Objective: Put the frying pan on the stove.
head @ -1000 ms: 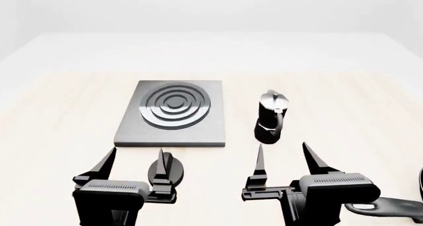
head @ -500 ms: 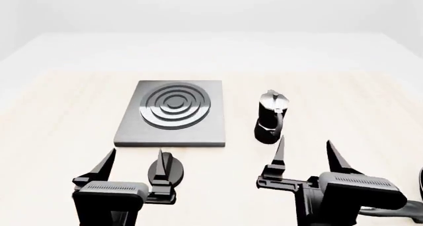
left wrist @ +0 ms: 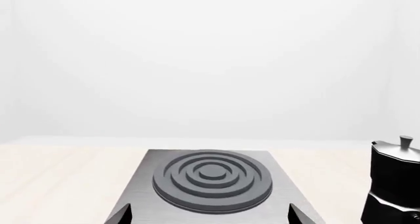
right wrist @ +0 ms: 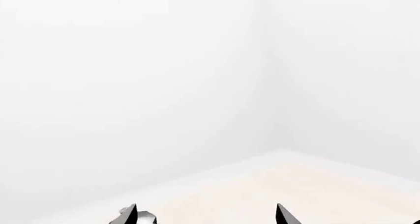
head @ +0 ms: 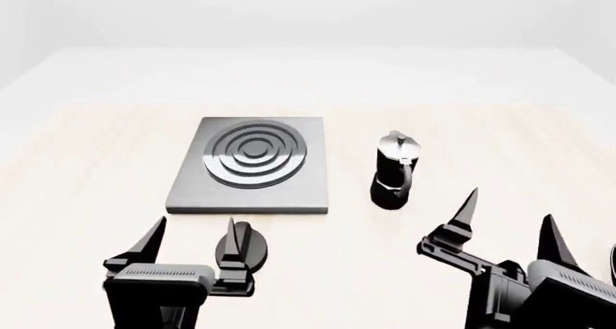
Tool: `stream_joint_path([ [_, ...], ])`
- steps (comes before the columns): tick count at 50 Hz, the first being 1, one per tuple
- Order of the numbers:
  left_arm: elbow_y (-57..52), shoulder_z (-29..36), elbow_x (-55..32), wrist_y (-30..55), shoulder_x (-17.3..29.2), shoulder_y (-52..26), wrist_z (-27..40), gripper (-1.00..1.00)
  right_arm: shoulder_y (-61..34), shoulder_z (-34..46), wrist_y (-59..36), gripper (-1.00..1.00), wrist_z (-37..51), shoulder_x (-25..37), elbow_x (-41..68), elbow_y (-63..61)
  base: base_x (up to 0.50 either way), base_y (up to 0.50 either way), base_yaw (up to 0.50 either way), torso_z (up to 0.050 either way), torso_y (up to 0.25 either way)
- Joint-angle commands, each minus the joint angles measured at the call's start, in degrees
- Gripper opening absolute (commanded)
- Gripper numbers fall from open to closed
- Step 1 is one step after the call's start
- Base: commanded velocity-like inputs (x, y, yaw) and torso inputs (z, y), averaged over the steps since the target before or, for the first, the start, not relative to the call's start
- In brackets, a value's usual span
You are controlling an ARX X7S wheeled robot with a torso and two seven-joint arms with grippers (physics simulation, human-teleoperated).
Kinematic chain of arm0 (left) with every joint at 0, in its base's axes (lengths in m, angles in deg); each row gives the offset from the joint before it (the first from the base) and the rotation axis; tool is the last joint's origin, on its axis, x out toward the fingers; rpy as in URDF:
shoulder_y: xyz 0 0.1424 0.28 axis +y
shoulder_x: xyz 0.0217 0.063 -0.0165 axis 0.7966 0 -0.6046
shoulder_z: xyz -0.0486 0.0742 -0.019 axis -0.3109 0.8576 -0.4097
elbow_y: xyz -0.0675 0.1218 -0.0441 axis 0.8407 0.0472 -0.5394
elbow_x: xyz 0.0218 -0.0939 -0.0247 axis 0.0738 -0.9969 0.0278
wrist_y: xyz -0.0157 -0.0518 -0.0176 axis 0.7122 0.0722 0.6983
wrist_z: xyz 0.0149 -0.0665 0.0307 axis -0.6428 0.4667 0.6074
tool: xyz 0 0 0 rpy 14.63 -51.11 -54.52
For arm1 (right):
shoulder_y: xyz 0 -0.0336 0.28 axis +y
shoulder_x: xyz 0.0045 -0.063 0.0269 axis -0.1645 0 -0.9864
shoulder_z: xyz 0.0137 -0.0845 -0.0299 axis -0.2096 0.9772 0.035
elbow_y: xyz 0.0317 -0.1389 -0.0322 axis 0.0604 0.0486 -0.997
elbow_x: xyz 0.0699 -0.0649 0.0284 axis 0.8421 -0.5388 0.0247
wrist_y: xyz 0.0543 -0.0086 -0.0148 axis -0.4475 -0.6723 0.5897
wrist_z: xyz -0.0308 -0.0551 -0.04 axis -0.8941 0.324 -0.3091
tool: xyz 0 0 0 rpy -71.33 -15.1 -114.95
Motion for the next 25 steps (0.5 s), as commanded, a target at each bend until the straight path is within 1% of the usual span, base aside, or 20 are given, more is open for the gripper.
stream_joint_path([
  [1, -0.10, 0.26, -0.17, 0.13, 0.34, -0.29, 0.66, 1.00, -0.21, -2.03, 1.96, 1.00, 4.66, -0.78, 0.36, 0.40, 0.00, 0.00, 0.00, 0.000, 0.000],
  [8, 0.06, 0.34, -0.40, -0.07, 0.52, -0.31, 0.93, 1.00, -0.25, -3.66, 3.87, 1.00, 9.06, -1.54, -0.39, 1.32, 0.00, 0.00, 0.00, 0.000, 0.000],
  [9, 0.08, 0.35, -0.43, -0.10, 0.57, -0.31, 0.96, 1.00, -0.19, -3.56, 5.46, 1.00, 9.33, -1.45, -0.87, 1.80, 0.00, 0.00, 0.00, 0.000, 0.000],
  [10, 0.15, 0.29, -0.48, -0.24, 0.59, -0.28, 1.02, 1.00, -0.27, -4.11, 4.03, 1.00, 9.71, -1.70, 0.83, 1.54, 0.00, 0.00, 0.00, 0.000, 0.000],
  [15, 0.68, 0.36, -0.45, -0.94, 0.63, -0.16, 1.22, 1.00, -0.54, -4.74, 4.98, 1.00, 12.99, -2.20, 0.36, 2.47, 0.00, 0.00, 0.00, 0.000, 0.000],
  [25, 1.26, 0.53, -0.42, -1.33, 0.77, -0.31, 1.81, 1.00, -1.01, -3.86, 6.24, 1.00, 15.81, -1.57, 0.90, 3.53, 0.00, 0.00, 0.00, 0.000, 0.000],
])
